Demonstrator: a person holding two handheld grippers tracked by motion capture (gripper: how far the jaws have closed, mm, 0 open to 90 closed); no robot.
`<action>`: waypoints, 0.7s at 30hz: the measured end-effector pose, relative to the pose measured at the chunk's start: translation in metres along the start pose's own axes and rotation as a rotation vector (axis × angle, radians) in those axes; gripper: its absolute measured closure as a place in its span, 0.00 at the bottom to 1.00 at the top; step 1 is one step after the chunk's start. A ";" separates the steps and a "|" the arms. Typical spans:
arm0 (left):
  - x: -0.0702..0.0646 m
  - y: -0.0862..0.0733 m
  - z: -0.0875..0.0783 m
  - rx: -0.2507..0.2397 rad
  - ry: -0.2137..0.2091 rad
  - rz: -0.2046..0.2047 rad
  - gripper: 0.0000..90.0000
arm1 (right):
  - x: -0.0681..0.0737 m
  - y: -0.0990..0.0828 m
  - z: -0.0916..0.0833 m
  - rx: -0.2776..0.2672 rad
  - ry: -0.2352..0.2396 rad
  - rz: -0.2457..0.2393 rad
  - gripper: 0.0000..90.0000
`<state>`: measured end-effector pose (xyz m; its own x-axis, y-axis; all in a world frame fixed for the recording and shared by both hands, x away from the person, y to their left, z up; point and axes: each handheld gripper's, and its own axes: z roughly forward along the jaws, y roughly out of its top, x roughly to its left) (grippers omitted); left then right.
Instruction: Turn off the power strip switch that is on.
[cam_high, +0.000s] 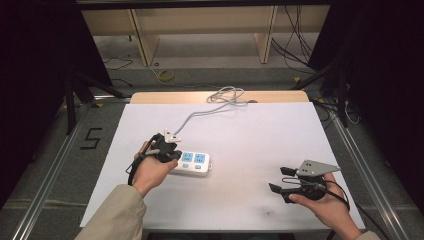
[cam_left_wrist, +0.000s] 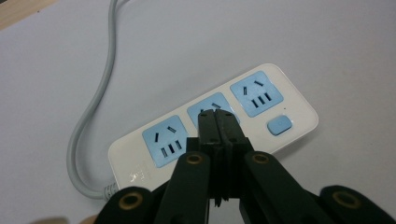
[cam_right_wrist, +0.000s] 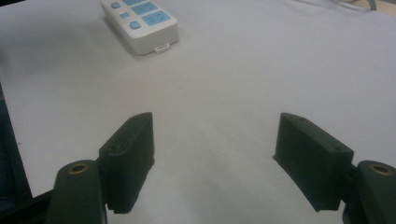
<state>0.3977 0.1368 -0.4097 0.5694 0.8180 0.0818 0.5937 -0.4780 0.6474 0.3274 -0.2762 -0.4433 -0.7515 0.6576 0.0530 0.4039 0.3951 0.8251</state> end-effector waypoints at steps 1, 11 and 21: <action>0.000 0.000 0.001 0.002 -0.002 0.000 1.00 | 0.000 0.000 0.000 0.000 0.000 -0.001 0.32; -0.002 0.002 0.006 0.029 -0.009 0.011 1.00 | 0.000 0.000 0.000 0.002 0.001 0.001 0.32; -0.004 0.003 0.011 0.053 -0.014 0.008 1.00 | 0.000 0.000 0.000 0.005 0.002 0.002 0.32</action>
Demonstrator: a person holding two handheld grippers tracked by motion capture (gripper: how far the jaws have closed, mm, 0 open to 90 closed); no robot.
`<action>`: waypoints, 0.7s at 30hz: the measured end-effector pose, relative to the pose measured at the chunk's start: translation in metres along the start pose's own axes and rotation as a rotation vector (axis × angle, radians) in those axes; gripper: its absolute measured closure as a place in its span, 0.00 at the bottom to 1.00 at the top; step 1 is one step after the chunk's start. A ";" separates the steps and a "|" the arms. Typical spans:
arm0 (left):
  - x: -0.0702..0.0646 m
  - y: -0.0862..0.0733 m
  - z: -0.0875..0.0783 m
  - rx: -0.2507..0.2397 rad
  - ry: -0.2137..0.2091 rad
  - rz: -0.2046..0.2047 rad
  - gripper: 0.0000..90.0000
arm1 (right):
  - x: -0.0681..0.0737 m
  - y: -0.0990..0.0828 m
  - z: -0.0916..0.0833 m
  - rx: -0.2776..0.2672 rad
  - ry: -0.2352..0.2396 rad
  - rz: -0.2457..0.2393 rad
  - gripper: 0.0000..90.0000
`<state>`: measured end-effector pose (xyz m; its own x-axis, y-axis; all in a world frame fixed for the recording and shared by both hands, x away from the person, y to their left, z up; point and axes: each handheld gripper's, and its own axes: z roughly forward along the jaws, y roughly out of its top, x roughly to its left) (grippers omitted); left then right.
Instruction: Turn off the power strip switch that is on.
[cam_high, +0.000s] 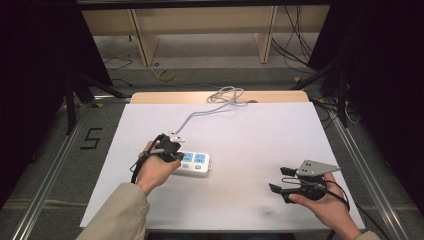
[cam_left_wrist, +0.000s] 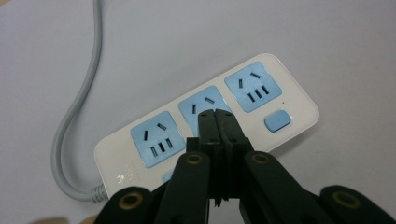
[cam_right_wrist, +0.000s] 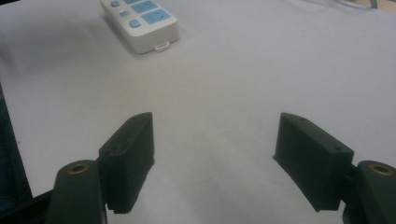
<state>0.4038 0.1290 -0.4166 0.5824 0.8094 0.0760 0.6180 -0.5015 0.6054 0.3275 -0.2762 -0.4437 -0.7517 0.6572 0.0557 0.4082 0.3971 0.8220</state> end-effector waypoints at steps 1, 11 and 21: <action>0.000 0.000 0.001 0.005 -0.002 0.000 1.00 | 0.000 0.000 0.000 -0.001 0.000 0.000 0.32; -0.001 0.002 0.007 0.039 -0.009 0.004 1.00 | 0.000 0.000 0.000 -0.001 0.002 0.000 0.32; -0.002 0.004 0.013 0.062 -0.013 0.008 1.00 | 0.000 0.000 0.000 -0.001 0.002 0.000 0.32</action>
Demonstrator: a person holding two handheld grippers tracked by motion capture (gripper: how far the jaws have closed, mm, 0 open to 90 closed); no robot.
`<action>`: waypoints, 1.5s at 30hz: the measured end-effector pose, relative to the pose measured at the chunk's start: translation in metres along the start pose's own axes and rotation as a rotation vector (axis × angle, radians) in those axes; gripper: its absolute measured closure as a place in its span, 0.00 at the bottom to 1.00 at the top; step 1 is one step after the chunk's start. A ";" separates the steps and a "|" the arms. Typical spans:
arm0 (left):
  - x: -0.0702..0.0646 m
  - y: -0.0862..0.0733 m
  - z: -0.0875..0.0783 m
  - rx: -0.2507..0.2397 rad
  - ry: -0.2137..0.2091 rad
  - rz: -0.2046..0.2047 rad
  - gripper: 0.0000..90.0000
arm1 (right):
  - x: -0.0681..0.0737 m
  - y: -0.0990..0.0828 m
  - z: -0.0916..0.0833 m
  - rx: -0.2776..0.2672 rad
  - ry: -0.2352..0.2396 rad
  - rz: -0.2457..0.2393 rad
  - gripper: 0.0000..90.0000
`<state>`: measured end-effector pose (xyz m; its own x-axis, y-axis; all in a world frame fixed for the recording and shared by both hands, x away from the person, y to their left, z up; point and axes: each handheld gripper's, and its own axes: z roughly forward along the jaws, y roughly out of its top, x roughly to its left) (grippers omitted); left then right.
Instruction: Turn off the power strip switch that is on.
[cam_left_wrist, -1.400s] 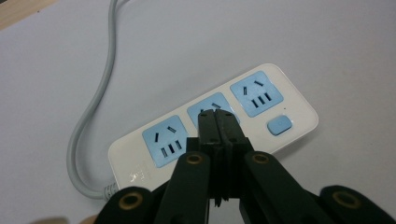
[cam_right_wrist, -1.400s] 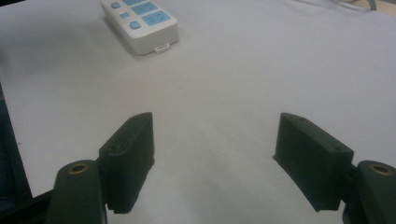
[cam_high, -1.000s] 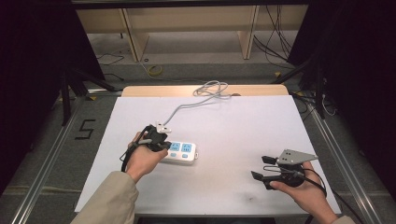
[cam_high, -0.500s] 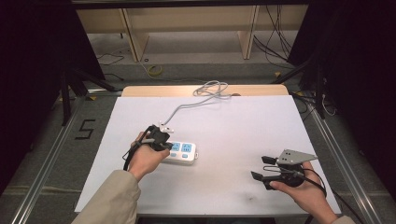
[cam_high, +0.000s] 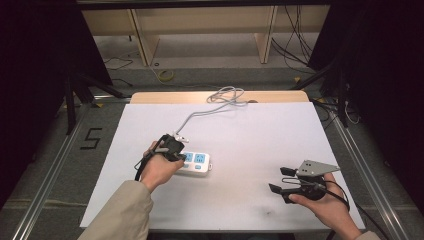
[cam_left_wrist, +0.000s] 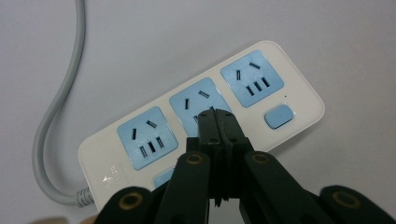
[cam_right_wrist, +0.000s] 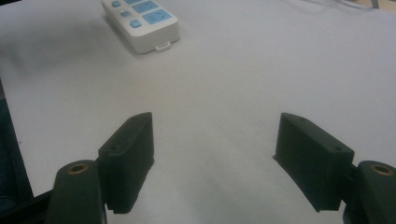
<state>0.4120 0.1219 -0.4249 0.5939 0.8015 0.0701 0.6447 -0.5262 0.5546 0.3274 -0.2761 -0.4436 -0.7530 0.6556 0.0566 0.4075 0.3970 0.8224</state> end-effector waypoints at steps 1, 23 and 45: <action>0.000 0.000 0.001 0.000 -0.002 0.000 1.00 | 0.000 0.000 0.000 0.000 0.000 0.000 0.32; -0.001 0.004 0.008 0.040 -0.019 -0.006 1.00 | 0.000 0.000 0.000 0.003 0.000 -0.003 0.32; -0.002 0.008 0.014 0.072 -0.032 -0.014 1.00 | 0.001 0.000 0.001 0.008 0.007 -0.005 0.32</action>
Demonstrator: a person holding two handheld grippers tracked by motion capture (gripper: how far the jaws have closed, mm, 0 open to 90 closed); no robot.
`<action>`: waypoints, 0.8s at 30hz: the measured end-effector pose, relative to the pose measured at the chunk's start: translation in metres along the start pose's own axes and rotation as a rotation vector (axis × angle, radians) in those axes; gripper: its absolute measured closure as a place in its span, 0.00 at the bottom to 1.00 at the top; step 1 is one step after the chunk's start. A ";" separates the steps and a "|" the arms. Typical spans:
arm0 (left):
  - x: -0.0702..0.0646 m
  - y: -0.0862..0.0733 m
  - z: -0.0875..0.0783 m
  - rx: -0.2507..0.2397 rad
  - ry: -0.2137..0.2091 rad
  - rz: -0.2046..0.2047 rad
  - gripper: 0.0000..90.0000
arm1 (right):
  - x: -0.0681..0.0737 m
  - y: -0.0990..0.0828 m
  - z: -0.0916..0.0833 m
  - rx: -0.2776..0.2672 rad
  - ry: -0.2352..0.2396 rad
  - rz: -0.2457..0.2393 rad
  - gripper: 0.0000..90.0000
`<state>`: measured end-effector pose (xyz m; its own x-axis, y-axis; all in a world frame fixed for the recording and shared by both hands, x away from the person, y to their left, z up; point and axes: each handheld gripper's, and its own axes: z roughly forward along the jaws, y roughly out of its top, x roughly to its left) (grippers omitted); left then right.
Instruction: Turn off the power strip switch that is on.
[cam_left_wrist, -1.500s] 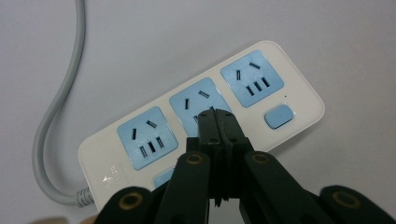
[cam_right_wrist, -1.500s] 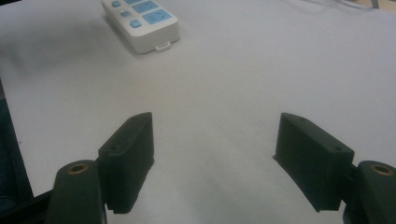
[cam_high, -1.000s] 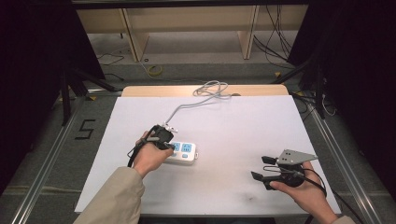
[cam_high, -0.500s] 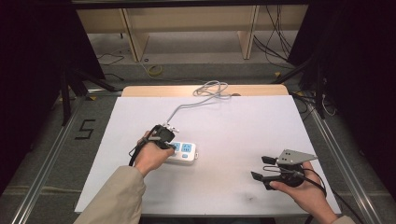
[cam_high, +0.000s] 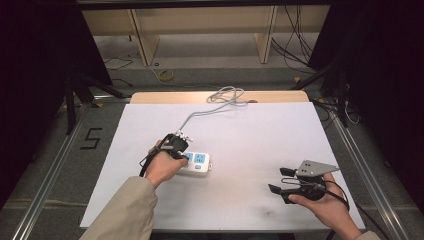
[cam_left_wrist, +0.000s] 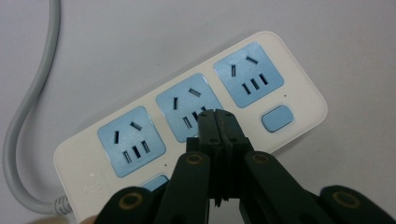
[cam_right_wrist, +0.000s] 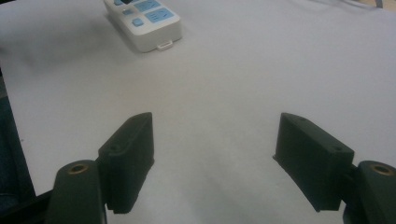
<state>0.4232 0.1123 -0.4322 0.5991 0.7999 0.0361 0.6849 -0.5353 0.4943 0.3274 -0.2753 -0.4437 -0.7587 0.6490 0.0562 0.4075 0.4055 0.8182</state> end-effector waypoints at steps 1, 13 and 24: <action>0.000 0.000 0.000 0.000 0.000 -0.001 1.00 | 0.000 0.000 0.000 0.001 0.000 -0.001 0.32; -0.001 0.002 0.002 0.015 -0.004 -0.004 1.00 | 0.000 0.000 0.000 0.001 -0.001 -0.001 0.32; -0.001 0.004 0.004 0.024 -0.009 -0.006 1.00 | 0.000 0.000 0.000 0.000 -0.001 0.000 0.32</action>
<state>0.4271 0.1081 -0.4331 0.5987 0.8006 0.0254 0.6980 -0.5370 0.4737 0.3274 -0.2750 -0.4436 -0.7586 0.6492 0.0555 0.4073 0.4059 0.8182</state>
